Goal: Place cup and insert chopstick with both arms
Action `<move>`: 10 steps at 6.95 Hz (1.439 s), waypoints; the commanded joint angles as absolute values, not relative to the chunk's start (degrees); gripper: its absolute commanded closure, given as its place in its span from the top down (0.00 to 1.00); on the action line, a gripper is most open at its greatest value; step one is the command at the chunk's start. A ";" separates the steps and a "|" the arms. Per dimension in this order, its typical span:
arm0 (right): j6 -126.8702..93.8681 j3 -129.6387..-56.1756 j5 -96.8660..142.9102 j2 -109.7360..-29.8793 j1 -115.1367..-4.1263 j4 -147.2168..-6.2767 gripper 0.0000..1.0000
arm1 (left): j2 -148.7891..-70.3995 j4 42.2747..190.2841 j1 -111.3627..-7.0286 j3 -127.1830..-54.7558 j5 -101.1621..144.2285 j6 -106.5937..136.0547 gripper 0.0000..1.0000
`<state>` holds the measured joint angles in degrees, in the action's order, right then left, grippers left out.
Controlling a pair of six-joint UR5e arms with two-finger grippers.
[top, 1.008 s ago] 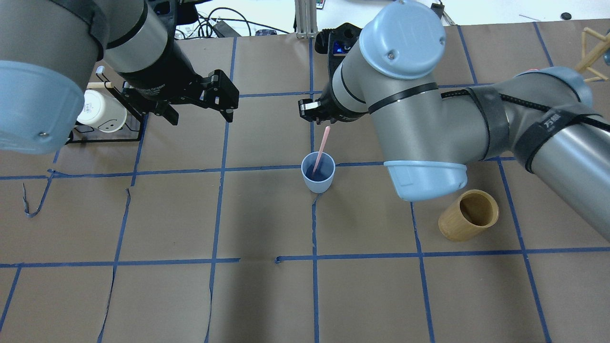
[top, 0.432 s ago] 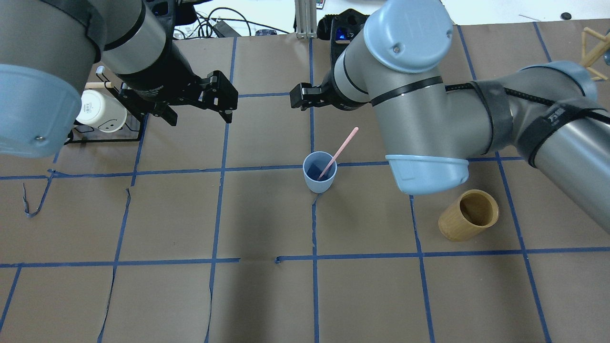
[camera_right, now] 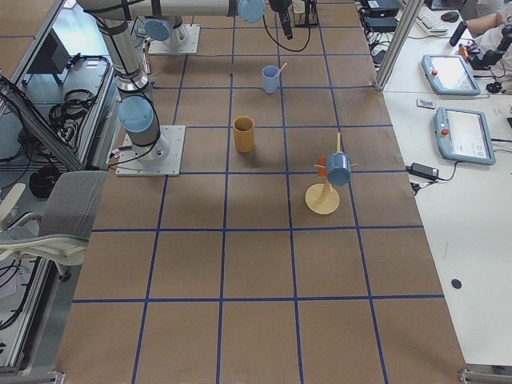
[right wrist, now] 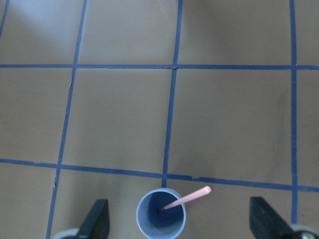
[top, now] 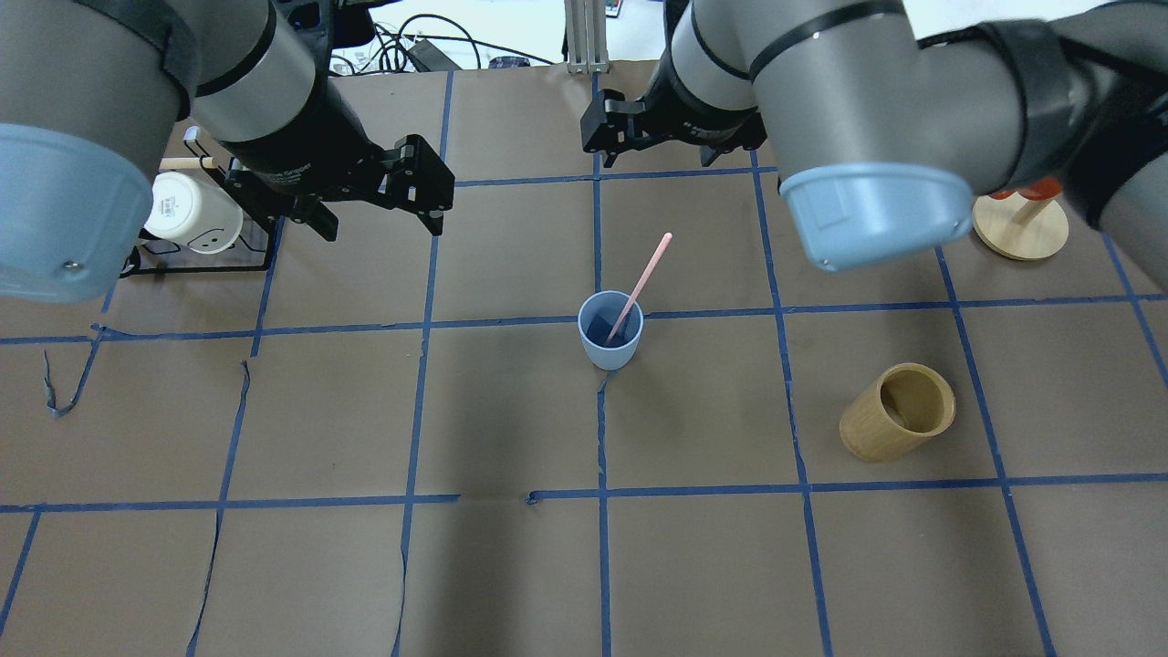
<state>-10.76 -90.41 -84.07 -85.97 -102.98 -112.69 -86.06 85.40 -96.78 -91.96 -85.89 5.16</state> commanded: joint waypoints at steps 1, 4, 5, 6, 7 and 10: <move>-1.48 -86.49 -91.09 -87.18 -98.02 -97.51 1.00 | -86.04 85.43 -96.77 -91.93 -85.87 5.19 1.00; -0.27 -86.66 -90.61 -88.24 -95.45 -92.81 1.00 | -86.04 85.34 -96.77 -91.93 -85.96 5.18 1.00; 2.69 -86.75 -91.05 -88.33 -94.32 -92.55 1.00 | -86.04 85.34 -96.77 -91.85 -85.87 5.10 1.00; 3.59 -87.10 -91.05 -89.03 -92.65 -92.37 1.00 | -86.04 85.34 -96.77 -91.85 -85.96 5.10 1.00; 3.52 -88.14 -90.88 -89.64 -92.20 -92.63 1.00 | -86.04 85.34 -96.68 -91.76 -85.96 5.10 1.00; 3.60 -89.82 -90.79 -90.79 -92.02 -93.60 1.00 | -86.04 85.34 -96.68 -91.76 -85.96 5.10 1.00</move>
